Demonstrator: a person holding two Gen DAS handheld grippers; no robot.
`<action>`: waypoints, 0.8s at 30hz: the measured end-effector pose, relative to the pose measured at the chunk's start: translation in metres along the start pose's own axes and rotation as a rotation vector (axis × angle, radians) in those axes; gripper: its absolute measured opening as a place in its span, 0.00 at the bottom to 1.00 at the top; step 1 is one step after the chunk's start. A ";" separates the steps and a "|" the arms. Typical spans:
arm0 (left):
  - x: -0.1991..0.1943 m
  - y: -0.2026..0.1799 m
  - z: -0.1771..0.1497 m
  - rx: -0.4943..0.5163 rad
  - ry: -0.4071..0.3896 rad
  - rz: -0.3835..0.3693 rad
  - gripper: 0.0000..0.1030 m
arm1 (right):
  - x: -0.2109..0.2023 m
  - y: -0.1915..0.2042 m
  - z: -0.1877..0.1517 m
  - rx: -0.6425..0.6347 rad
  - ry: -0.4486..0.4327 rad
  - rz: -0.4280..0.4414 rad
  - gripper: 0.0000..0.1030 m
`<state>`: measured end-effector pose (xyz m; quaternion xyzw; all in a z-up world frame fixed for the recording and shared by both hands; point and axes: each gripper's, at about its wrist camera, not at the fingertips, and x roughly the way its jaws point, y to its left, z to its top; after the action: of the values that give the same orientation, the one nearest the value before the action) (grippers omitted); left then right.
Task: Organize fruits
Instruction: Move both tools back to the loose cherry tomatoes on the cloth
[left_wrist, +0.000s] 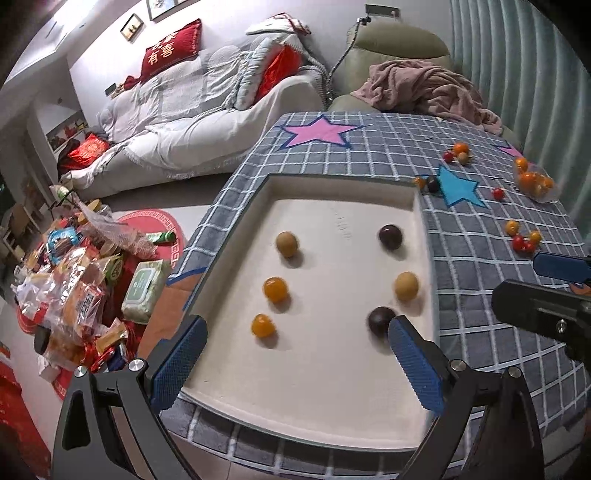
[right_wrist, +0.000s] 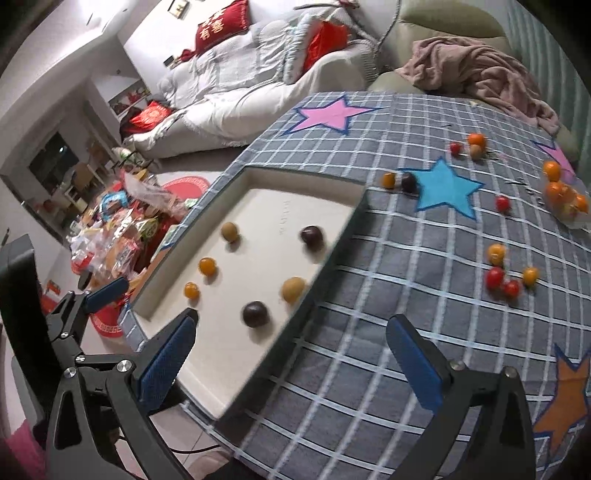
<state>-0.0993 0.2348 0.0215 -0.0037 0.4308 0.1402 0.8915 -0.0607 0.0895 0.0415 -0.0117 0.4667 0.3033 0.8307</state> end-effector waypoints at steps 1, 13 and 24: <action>-0.001 -0.004 0.001 0.005 -0.001 -0.005 0.96 | -0.004 -0.008 -0.001 0.011 -0.003 -0.009 1.00; -0.012 -0.083 0.017 0.142 -0.019 -0.099 0.96 | -0.040 -0.130 -0.025 0.204 -0.025 -0.188 1.00; 0.013 -0.165 0.029 0.269 0.004 -0.123 0.96 | -0.037 -0.197 -0.036 0.224 -0.017 -0.364 1.00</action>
<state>-0.0276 0.0829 0.0109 0.0893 0.4465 0.0265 0.8899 -0.0012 -0.1006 -0.0022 -0.0007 0.4807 0.0943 0.8718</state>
